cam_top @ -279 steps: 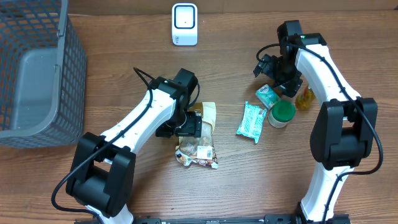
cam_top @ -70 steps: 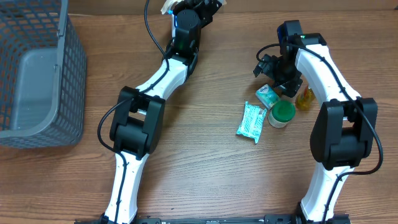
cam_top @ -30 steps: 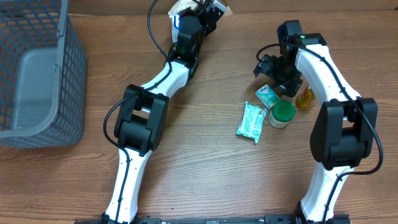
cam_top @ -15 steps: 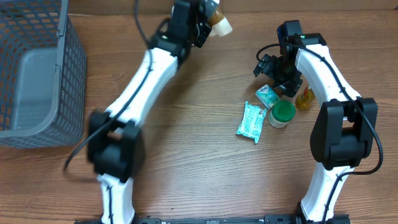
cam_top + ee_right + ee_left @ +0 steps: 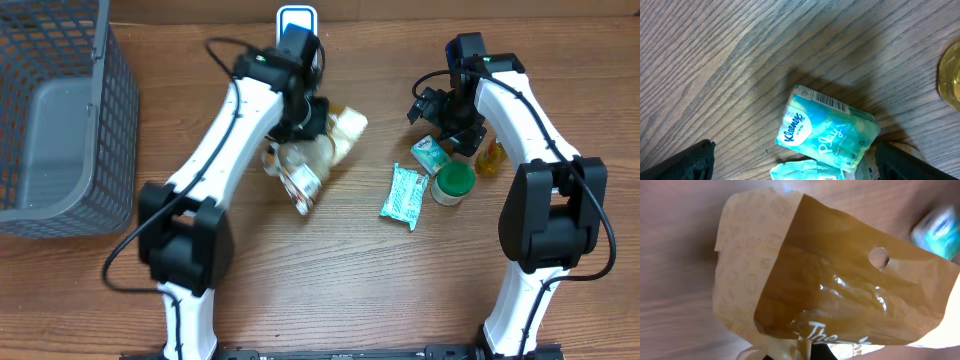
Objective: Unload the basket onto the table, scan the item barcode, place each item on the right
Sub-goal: 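Bring the PanTree pouch back to center and release it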
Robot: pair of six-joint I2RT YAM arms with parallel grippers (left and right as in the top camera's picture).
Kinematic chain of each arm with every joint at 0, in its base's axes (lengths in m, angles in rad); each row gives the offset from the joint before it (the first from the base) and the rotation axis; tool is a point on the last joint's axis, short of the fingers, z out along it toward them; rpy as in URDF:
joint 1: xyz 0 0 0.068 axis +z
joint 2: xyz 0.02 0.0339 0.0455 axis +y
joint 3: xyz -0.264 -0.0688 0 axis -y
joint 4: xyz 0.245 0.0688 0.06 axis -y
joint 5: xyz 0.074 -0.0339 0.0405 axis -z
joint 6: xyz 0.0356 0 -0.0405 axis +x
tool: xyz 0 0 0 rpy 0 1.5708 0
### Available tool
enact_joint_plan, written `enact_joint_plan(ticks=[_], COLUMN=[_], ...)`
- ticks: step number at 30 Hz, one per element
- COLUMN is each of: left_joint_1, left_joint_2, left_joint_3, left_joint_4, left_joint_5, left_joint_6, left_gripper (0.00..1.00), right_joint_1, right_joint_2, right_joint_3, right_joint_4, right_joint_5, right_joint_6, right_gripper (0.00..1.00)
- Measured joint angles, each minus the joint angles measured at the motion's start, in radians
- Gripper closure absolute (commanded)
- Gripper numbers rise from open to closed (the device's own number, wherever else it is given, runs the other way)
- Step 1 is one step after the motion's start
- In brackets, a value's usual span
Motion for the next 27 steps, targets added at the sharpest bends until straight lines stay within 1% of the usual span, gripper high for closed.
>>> enact_joint_plan(ticks=[6, 10, 14, 20, 27], left_joint_1=[-0.027, -0.032, -0.031, -0.039, -0.089], left_joint_2=[0.102, 0.124, 0.125, 0.126, 0.126], left_joint_3=[-0.021, -0.021, -0.021, -0.021, -0.021], left_joint_4=[-0.023, -0.017, -0.016, -0.017, -0.019], left_joint_5=[0.171, 0.232, 0.248, 0.243, 0.243], left_joint_6=[-0.029, -0.040, -0.049, -0.101, -0.122], left_gripper=[0.96, 0.96, 0.96, 0.95, 0.95], right_joint_1=[0.000, 0.000, 0.000, 0.000, 0.000], right_joint_2=[0.000, 0.000, 0.000, 0.000, 0.000], right_joint_3=[0.000, 0.000, 0.000, 0.000, 0.000], right_joint_4=[0.000, 0.000, 0.000, 0.000, 0.000], right_joint_5=[0.000, 0.000, 0.000, 0.000, 0.000], right_joint_6=[0.000, 0.000, 0.000, 0.000, 0.000], right_gripper=[0.00, 0.00, 0.00, 0.00, 0.00])
